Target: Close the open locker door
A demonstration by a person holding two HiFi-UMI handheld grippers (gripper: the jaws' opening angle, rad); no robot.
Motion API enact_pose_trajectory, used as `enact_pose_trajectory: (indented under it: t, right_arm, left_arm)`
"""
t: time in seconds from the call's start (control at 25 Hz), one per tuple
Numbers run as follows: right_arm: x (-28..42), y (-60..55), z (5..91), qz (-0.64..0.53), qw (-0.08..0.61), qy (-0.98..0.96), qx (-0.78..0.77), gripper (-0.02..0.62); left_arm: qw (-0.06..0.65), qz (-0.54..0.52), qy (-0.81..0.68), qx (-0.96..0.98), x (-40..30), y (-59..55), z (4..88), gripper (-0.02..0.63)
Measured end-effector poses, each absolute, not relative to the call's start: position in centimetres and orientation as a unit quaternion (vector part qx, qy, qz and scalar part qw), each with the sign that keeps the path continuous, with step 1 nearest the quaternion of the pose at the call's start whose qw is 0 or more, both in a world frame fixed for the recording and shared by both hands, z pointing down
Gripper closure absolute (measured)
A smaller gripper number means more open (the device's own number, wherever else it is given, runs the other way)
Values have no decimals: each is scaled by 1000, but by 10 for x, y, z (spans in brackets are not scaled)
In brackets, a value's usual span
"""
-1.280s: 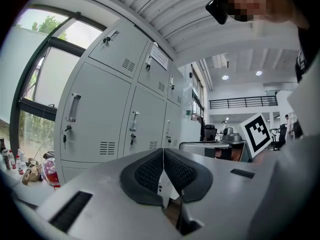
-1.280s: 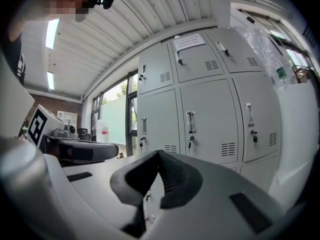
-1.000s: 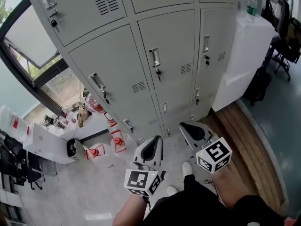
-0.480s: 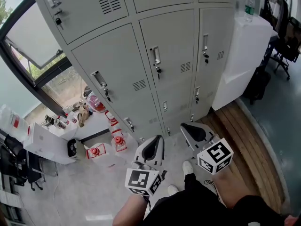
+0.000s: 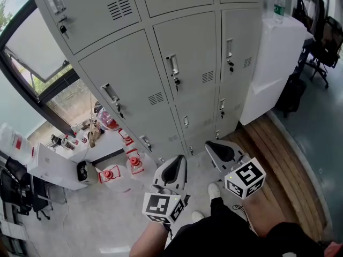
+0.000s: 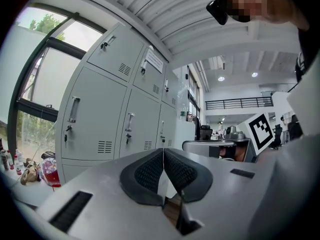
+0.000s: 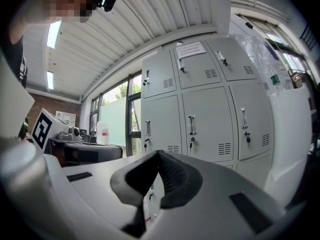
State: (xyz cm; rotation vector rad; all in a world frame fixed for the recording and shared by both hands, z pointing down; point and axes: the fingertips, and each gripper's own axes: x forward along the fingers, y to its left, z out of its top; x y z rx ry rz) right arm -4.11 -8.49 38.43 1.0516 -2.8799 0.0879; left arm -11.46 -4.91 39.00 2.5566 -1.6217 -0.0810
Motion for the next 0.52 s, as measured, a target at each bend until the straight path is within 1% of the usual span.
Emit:
enact_pose_trajectory:
  t: [0.52]
  right_arm:
    - [-36,-84,385,33,35,-938,343,542]
  left_arm:
    - [56,-29,-535,842,-110,-49,389,588]
